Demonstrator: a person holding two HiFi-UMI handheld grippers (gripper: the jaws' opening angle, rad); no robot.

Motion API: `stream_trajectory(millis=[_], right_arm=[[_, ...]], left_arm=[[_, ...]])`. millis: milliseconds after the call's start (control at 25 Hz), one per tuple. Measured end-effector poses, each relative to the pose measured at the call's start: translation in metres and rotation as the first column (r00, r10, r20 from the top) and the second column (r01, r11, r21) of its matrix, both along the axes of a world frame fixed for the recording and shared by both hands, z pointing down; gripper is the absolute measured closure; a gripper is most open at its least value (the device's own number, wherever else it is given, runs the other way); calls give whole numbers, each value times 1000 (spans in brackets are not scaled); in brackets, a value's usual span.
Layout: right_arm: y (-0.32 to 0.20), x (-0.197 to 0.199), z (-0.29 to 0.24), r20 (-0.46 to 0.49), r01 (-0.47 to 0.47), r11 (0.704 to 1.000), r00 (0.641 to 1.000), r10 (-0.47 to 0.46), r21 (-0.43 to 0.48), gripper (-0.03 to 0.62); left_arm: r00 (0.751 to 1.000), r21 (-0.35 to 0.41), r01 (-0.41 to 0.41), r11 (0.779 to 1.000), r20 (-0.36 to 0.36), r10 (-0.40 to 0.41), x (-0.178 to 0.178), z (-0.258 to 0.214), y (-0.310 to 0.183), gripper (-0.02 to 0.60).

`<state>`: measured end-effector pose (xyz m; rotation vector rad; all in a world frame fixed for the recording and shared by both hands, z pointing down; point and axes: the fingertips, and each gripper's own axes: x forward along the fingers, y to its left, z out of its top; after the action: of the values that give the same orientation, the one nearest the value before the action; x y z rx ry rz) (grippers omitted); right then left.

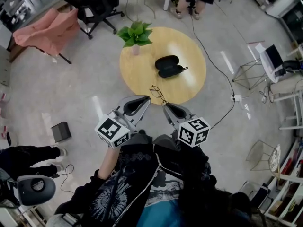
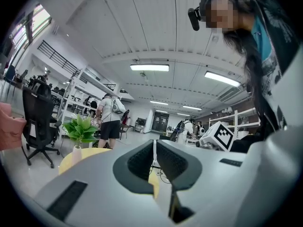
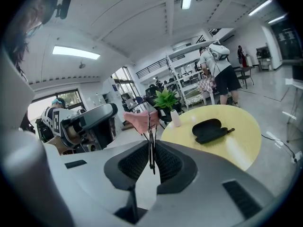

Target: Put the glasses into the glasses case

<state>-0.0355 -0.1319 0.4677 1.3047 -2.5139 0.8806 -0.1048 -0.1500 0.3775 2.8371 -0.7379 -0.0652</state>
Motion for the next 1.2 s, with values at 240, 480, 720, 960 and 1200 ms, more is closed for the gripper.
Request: stream_trajectory(millis=[240, 480, 720, 960, 1200], right_arm=[[-11, 2, 2, -2, -5, 1000, 1000, 5, -16, 534], [-29, 4, 9, -3, 14, 999, 1000, -14, -39, 534], [-57, 16, 20, -2, 48, 997, 999, -48, -64, 534], [-94, 38, 35, -11, 109, 988, 994, -111, -110, 534], [-130, 66, 62, -35, 204, 964, 976, -213, -171, 534]], left_arm=[[1000, -6, -16, 1000, -1, 16, 5, -1, -11, 555], [1000, -27, 0, 1000, 12, 1, 5, 6, -24, 555], [999, -46, 51, 998, 23, -50, 7, 17, -52, 555], [995, -77, 98, 992, 27, -96, 25, 28, -87, 555], [991, -91, 135, 987, 37, -132, 49, 35, -119, 555]])
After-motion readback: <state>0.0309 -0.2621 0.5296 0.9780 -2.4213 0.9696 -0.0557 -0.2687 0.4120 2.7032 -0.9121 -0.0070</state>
